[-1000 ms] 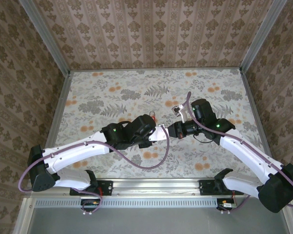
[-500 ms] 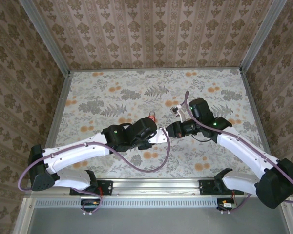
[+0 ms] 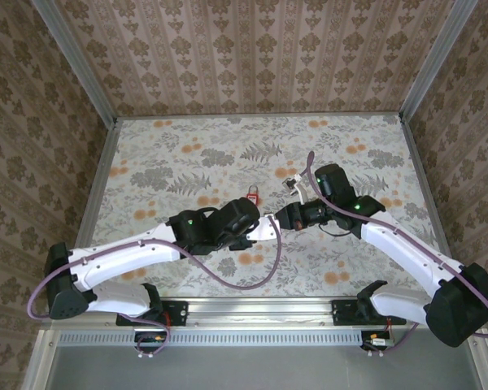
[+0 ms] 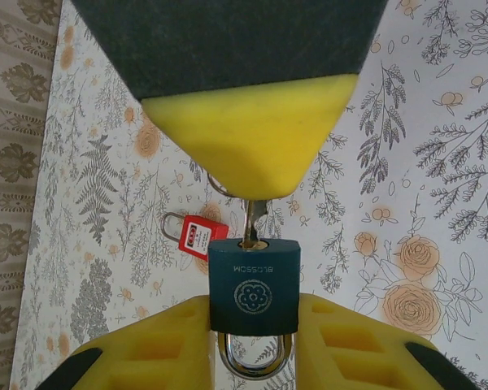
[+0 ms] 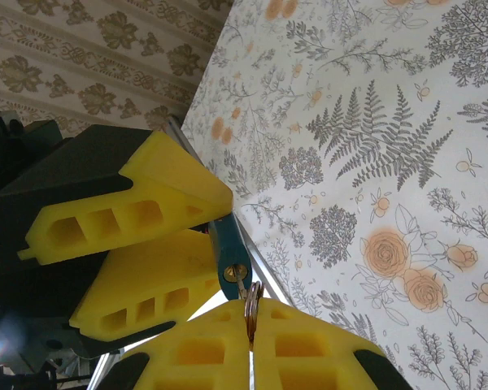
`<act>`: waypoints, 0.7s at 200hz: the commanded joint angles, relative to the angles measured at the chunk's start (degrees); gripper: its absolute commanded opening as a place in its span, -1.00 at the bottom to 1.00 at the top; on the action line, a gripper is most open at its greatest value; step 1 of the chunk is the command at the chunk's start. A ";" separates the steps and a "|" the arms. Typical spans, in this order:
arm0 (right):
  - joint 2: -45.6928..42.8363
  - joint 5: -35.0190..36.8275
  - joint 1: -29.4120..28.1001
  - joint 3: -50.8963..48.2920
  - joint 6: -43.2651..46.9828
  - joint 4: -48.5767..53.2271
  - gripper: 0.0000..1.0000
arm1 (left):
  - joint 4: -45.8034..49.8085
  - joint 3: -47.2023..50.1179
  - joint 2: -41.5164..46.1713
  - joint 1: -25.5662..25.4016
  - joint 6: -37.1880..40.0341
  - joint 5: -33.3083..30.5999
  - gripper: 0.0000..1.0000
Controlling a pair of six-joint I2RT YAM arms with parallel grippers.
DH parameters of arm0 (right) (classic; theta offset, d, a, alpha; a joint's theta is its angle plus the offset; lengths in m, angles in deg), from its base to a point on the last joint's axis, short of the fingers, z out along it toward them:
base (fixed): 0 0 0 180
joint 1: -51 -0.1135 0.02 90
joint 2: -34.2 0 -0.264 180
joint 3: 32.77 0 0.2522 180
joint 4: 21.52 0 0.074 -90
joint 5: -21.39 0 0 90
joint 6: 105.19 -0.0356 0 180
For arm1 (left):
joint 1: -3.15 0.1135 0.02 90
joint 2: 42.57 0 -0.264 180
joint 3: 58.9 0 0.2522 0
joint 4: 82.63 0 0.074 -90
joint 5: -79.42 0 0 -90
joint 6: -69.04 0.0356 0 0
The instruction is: Unlock with the key
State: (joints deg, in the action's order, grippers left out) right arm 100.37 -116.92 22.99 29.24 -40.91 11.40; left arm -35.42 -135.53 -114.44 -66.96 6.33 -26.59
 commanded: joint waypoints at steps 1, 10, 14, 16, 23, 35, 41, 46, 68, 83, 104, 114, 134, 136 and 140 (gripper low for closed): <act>-1.03 -2.44 -0.64 -1.34 0.23 -3.62 -0.82 | -3.16 -0.57 1.84 -1.00 -0.12 2.68 -0.47; -1.30 -2.41 -0.66 -1.73 0.46 -3.87 -0.82 | -3.29 -0.51 2.32 -1.00 -0.43 3.12 -0.47; -1.35 -2.12 -0.64 -1.84 0.63 -3.74 -0.82 | -3.36 -0.50 2.58 -1.00 -0.52 3.34 -0.47; -1.39 -2.07 -0.64 -1.80 0.70 -3.77 -0.82 | -3.43 -0.50 2.72 -1.00 -0.62 3.53 -0.47; -1.40 -2.05 -0.64 -1.76 1.21 -3.56 -0.83 | -3.40 -0.57 3.01 -1.00 -0.83 4.03 -0.47; -1.33 -1.87 -0.56 -2.02 1.61 -3.57 -0.82 | -2.98 -0.94 3.15 -1.17 -1.00 4.59 -0.47; -1.31 -1.68 -0.55 -1.81 2.08 -3.30 -0.82 | -2.71 -1.24 3.07 -1.26 -1.18 4.79 -0.47; -1.31 -1.46 -0.57 -1.56 2.47 -2.84 -0.83 | -2.53 -1.36 2.97 -1.34 -1.18 5.07 -0.47; -0.84 -1.74 -0.56 -0.96 2.77 -2.89 -0.83 | -2.69 -1.18 2.79 -1.70 -1.01 5.35 -0.47; -0.61 -2.29 -0.60 -1.28 2.03 -3.98 -0.83 | -2.87 -1.17 2.84 -1.92 -1.01 5.39 -0.47; -0.61 -2.98 -0.56 -2.21 1.30 -5.41 -0.83 | -3.23 -0.78 3.21 -2.05 -0.94 5.14 -0.48; -0.74 -3.70 -0.56 -2.69 0.78 -6.53 -0.83 | -3.53 -0.58 3.61 -2.06 -0.83 4.96 -0.48; -0.74 -4.20 -0.64 -3.45 -0.17 -8.33 -0.83 | -4.01 -0.29 4.20 -2.10 -0.90 4.87 -0.47; -0.70 -4.23 -0.64 -3.48 -0.25 -8.45 -0.83 | -4.05 -0.29 4.27 -2.13 -0.83 4.88 -0.47; -0.63 -4.18 -0.64 -3.51 -0.44 -8.71 -0.83 | -4.01 -0.24 4.29 -2.14 -0.84 4.85 -0.48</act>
State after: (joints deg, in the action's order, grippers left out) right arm 99.67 -120.07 22.70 27.03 -39.84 6.88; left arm -35.20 -135.51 -112.45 -67.83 6.06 -24.34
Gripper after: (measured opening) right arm 0.088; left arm 0.266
